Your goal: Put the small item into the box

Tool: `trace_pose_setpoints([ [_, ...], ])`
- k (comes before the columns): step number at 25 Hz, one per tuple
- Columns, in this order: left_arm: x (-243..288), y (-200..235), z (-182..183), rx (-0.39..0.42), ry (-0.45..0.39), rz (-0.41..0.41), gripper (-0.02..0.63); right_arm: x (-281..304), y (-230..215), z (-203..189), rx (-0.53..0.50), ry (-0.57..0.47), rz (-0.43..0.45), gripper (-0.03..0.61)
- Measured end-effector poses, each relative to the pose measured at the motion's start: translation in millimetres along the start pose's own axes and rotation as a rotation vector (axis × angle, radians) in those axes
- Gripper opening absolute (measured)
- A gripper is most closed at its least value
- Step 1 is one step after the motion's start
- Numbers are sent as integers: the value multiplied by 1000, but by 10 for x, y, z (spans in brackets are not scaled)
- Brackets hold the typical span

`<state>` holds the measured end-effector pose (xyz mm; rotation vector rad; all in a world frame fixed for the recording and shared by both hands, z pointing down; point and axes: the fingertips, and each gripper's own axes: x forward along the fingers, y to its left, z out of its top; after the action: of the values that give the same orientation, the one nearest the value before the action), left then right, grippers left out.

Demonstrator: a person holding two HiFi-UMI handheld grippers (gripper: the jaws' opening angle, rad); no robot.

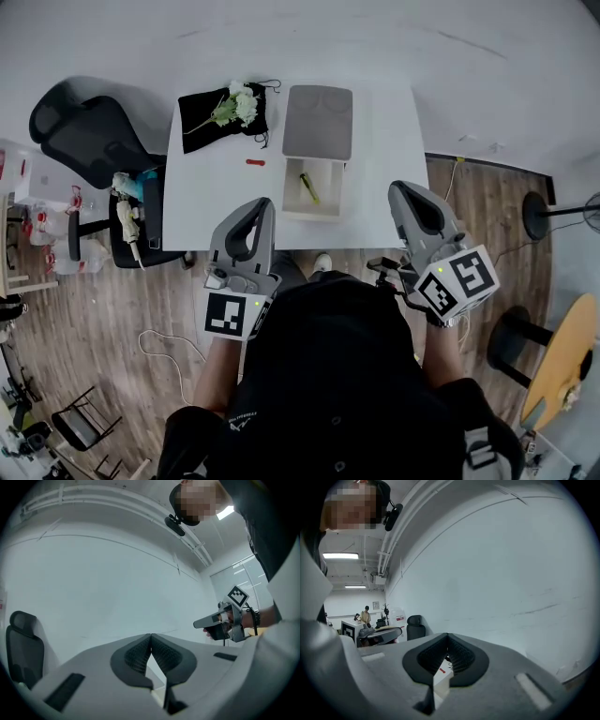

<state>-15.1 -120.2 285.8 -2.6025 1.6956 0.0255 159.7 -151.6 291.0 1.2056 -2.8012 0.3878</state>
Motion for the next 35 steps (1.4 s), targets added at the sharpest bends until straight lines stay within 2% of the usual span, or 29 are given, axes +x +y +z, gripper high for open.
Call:
trace_pose_setpoints([
  [6, 14, 136, 466, 61, -85, 48, 5, -70, 115, 377, -60, -74, 55, 5],
  [14, -94, 172, 794, 94, -143, 86, 5, -112, 190, 734, -109, -146, 97, 5],
  [27, -98, 19, 773, 95, -133, 69, 5, -190, 177, 667, -97, -144, 105, 5],
  [35, -29, -83, 778, 97, -128, 30, 5, -290, 123, 660, -87, -150, 74, 5],
])
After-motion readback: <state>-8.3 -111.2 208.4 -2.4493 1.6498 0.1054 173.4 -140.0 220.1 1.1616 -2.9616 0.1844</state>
